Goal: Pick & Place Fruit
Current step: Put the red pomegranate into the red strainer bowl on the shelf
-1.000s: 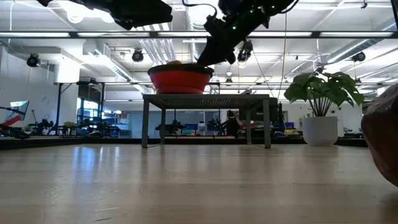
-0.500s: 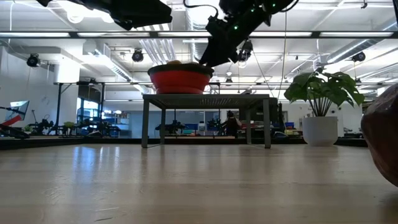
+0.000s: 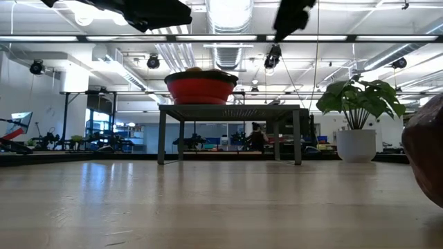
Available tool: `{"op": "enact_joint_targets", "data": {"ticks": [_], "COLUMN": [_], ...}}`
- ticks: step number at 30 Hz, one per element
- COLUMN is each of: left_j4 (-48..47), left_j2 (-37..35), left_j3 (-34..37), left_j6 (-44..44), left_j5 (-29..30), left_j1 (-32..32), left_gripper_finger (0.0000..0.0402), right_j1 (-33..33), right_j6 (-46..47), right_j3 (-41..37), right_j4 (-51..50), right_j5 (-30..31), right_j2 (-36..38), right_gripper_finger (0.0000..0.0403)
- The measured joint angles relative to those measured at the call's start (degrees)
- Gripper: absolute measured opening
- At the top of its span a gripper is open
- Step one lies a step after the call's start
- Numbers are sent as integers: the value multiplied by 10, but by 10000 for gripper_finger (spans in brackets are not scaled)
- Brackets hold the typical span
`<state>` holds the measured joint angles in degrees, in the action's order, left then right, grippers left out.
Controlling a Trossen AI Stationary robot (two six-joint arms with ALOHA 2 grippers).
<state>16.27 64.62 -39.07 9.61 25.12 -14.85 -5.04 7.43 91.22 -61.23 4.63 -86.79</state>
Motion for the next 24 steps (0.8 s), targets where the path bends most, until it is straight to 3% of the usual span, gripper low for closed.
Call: {"op": "enact_joint_targets", "data": {"ticks": [9, 18, 24], "left_j4": [3, 8, 9], "left_j2": [0, 0, 0], "left_j3": [0, 0, 0], "left_j6": [-3, -11, -23], "left_j5": [0, -1, -4], "left_j1": [0, 0, 0], "left_gripper_finger": [211, 211, 211], "right_j1": [210, 398, 483], "right_j6": [193, 429, 555], "right_j3": [-18, -77, -136], "right_j4": [-82, -75, -46], "right_j5": [76, 106, 118], "right_j2": [21, 14, 10], "right_gripper_finger": [269, 247, 268]}}
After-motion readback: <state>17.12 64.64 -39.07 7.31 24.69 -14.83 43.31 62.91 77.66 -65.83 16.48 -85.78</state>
